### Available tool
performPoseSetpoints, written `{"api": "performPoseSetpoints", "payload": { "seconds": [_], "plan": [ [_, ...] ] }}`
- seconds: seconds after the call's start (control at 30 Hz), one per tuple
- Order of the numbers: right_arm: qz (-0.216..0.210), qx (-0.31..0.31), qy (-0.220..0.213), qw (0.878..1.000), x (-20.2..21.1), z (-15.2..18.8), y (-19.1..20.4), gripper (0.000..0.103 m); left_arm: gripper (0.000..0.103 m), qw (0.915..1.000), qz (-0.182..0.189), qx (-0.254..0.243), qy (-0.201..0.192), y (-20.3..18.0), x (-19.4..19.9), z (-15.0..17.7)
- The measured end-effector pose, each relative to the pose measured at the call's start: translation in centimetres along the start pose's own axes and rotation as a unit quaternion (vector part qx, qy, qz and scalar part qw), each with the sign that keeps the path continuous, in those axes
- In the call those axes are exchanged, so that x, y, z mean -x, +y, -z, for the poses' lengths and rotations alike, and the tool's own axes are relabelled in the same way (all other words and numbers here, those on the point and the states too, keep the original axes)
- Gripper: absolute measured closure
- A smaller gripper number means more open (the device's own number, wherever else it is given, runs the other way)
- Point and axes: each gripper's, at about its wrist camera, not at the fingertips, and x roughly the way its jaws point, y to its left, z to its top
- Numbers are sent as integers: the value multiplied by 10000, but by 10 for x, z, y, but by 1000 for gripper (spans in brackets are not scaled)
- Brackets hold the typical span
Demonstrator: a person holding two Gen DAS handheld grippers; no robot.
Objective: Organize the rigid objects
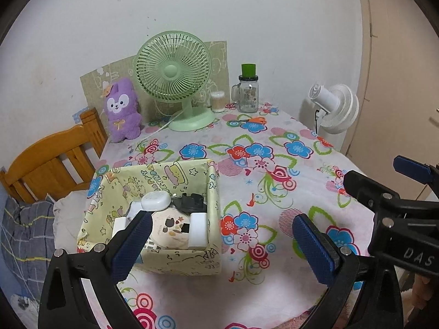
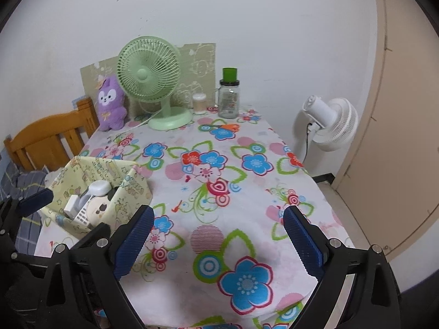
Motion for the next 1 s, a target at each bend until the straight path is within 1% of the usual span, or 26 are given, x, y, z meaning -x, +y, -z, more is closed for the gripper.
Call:
{"api": "performPoseSetpoints", "payload": {
  "seconds": [0.23,0.5,0.73,1.0],
  "plan": [
    [112,-92,-180,9997,15,5,-10,6,0,9998,47,87,-187,-2,14,1],
    [167,-255,-371,9988,32,15,-21,3,0,9994,64,91,-342,-5,27,6],
    [242,-383,-419,9981,38,23,-29,3,0,9989,57,133,-447,-3,36,10],
    [190,-430,-493,9977,43,30,-30,2,0,9980,77,168,-611,-5,45,11]
  ]
}}
